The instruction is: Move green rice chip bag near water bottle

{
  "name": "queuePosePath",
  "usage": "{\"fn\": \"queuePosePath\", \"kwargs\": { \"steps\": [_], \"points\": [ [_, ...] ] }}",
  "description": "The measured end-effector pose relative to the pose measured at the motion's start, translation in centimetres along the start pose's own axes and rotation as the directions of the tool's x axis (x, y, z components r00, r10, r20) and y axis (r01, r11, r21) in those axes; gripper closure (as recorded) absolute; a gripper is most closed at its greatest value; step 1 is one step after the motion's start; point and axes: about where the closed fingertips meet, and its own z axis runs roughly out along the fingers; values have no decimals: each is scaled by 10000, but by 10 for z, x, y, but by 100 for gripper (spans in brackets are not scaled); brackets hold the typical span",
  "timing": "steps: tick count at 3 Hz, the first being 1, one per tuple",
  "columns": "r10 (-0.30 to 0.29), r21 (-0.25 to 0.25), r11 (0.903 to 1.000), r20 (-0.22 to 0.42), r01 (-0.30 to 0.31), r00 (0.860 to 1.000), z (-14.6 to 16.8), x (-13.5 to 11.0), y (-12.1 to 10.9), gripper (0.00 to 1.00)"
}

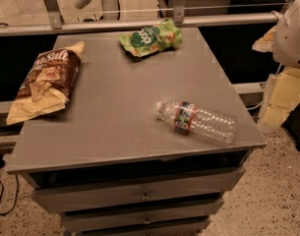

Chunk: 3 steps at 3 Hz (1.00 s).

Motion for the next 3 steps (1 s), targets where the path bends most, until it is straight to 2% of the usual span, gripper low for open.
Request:
{"fn": "queuePosePath", "kwargs": {
  "steps": [1, 2, 3],
  "points": [
    [0, 2, 10000, 1, 0, 10000, 0, 0, 0, 0],
    [-124, 46, 9999, 343, 123, 9993, 10, -9, -14, 0],
    [-276, 269, 9993, 1171, 246, 9927, 33, -35, -52, 0]
  ]
}}
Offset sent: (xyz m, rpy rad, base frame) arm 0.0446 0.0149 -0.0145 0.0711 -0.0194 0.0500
